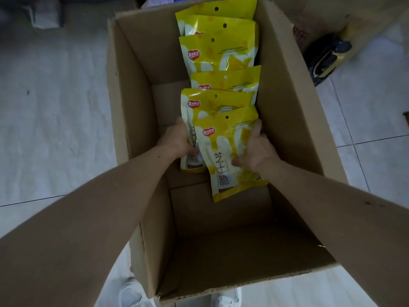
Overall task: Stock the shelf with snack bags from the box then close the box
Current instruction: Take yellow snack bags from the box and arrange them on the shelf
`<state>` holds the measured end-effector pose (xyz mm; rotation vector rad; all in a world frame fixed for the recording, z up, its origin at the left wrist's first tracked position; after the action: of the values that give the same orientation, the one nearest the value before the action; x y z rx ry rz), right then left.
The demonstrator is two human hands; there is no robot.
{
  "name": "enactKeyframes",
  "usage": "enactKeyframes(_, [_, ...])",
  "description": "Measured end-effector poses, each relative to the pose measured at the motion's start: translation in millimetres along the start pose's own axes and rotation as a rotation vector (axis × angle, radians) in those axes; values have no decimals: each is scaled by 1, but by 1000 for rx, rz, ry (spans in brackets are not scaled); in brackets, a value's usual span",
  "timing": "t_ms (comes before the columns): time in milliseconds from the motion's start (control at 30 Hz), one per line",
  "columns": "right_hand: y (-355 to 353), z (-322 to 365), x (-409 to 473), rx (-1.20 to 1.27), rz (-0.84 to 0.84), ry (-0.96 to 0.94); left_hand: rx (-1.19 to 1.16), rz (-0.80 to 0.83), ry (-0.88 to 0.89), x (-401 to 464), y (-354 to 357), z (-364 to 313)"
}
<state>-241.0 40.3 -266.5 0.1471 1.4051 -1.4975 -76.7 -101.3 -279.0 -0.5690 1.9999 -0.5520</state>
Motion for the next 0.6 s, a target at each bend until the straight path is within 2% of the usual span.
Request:
enactKeyframes(133, [-6, 4, -6, -44, -23, -6, -50, -12, -27, -7, -8, -2])
enactKeyframes(367, [-38, 14, -35, 20, -88, -14, -111, 91, 5, -27, -29, -14])
enactKeyframes(600, [-108, 37, -96, 104, -227, -41, -144, 4, 98, -66, -94, -54])
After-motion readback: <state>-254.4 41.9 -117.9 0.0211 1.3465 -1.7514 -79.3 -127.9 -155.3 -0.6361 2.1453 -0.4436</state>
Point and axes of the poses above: each hand's wrist, its own x-axis towards the middle knuckle, its own y-axis out of the palm, z = x × y, the point moved 10 cm from there along x, towards the middle knuckle, and after that the axes turned 5 degrees about z, right-handed, at the moved point
